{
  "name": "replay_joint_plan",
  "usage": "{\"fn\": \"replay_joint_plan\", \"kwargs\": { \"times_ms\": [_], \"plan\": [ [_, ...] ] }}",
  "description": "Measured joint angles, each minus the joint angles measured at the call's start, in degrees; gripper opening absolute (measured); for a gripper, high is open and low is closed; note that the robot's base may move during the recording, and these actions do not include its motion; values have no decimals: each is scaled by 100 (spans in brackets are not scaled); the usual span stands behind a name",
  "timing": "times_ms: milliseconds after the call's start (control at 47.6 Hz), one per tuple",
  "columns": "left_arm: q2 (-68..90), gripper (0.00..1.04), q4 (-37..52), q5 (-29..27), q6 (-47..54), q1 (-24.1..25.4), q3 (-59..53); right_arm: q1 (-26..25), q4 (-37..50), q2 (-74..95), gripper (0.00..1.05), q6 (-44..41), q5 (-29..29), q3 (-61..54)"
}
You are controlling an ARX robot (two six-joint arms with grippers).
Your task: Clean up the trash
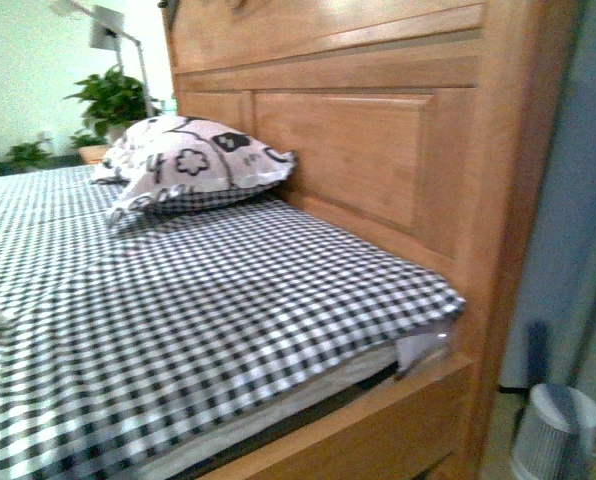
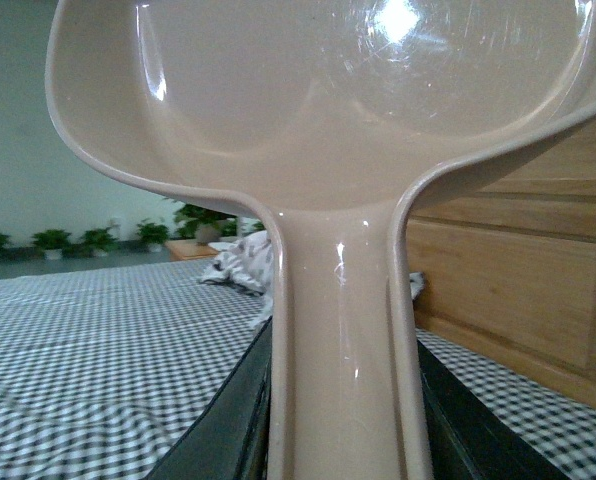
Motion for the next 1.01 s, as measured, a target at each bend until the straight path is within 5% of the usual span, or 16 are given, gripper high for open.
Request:
{"fn": "replay_joint_plan", "kwargs": {
  "times_ms": [862,925,1009],
  "plan": [
    [-2,27,7,20,-31,15,0,9,2,-17,19,-13,0,-7],
    [20,27,-1657,-623,-560,-83,520,9,2,-17,19,-13,0,-7],
    [101,27,-3497,-575,-1060,236,1141,9,2,-15,19,-13,0,-7]
  ]
}}
